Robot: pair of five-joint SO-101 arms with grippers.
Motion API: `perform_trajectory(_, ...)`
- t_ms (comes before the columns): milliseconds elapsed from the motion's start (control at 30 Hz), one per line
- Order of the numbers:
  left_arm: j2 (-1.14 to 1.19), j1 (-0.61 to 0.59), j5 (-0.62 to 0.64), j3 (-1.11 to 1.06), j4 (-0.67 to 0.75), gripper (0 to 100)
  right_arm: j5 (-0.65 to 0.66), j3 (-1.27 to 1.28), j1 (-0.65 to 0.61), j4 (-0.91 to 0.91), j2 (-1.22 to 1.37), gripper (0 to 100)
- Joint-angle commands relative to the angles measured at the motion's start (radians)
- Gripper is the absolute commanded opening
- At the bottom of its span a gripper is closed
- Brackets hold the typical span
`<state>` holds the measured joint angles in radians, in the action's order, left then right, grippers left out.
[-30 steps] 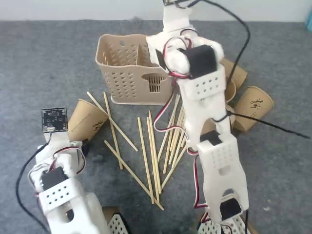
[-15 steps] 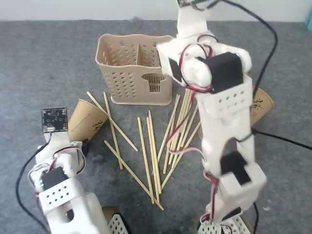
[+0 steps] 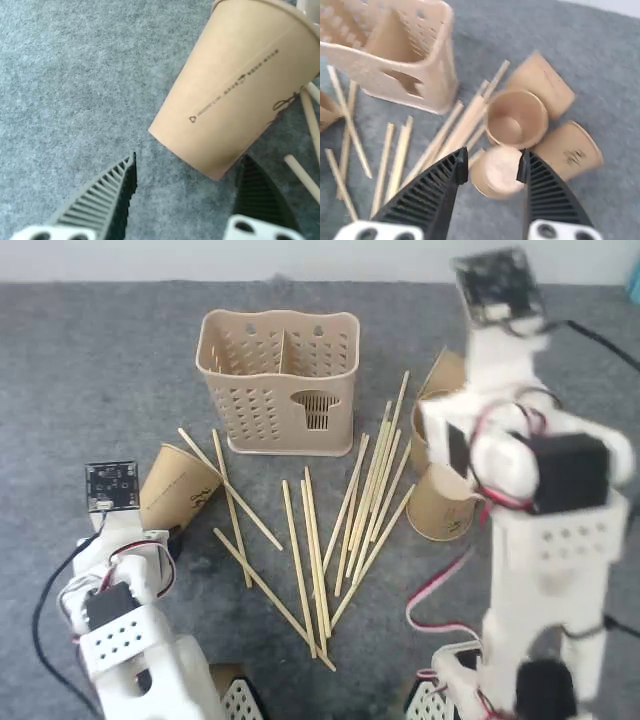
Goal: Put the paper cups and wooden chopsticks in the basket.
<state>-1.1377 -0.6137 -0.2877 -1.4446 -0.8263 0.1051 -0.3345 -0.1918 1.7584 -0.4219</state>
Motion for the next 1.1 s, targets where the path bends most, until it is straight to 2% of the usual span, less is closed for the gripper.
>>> perform_trajectory(0,-0.015,0.008,-0.018,0.004,0.023,30,0.068,0.115,0.094,0.025,-0.108,17.7)
perform_trajectory(233,-0.015,0.008,-0.018,0.004,0.017,30,0.117,0.394,0.223,-0.137,-0.13,17.7)
perform_trajectory(567,-0.015,0.008,-0.018,0.004,0.015,30,0.126,0.703,0.234,-0.521,-0.127,17.7)
perform_trajectory(1067,-0.015,0.008,-0.018,0.004,0.015,30,0.061,0.434,0.226,-0.598,0.318,17.7)
